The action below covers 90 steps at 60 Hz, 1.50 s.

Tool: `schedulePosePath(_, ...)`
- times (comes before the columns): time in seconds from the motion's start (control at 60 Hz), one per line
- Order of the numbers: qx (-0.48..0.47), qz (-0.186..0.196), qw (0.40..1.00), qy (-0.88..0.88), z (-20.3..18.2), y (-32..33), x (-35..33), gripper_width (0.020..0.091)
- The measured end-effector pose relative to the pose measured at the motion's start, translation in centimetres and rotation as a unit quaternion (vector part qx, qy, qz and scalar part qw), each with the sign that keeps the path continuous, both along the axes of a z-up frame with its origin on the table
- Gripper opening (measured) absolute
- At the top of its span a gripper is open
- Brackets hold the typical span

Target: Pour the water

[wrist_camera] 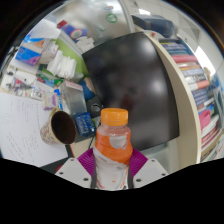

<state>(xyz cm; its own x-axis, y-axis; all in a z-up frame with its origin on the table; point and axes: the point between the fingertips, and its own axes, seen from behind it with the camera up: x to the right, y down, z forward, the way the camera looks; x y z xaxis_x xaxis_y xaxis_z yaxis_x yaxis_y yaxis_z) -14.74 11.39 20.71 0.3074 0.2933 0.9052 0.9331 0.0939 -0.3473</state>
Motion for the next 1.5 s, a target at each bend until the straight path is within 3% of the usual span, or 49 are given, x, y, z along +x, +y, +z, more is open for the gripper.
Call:
schedulePosePath(0.117, -0.050, -0.031, 0.983, 0.174, -1.6, -0.4, 1.4, 0.0421)
schedulePosePath(0.267, -0.093, -0.092, 0.927, 0.352, -4.5, 0.5, 4.2, 0.0421)
schedulePosePath(0.35, -0.117, -0.105, 0.893, 0.422, -5.9, 1.5, 5.3, 0.0420)
schedulePosePath(0.65, -0.140, -0.111, 0.850, 0.496, -11.6, 3.3, 5.1, 0.0433)
schedulePosePath(0.833, -0.108, -0.109, 0.833, 0.531, -11.2, 2.8, 6.1, 0.0432)
schedulePosePath(1.033, -0.119, -0.133, 0.833, 0.523, -11.7, 2.6, 6.2, 0.0596)
schedulePosePath(1.1, -0.131, -0.160, 0.830, 0.518, -12.4, 1.8, 7.1, 0.0822)
schedulePosePath(1.133, -0.130, -0.171, 0.830, 0.515, -12.3, 1.2, 7.5, 0.0869)
schedulePosePath(1.417, -0.151, -0.245, 0.808, 0.515, -8.5, -10.9, 8.3, 0.0862)
schedulePosePath(1.5, -0.151, -0.243, 0.809, 0.513, -6.4, -13.7, 7.6, 0.0860)
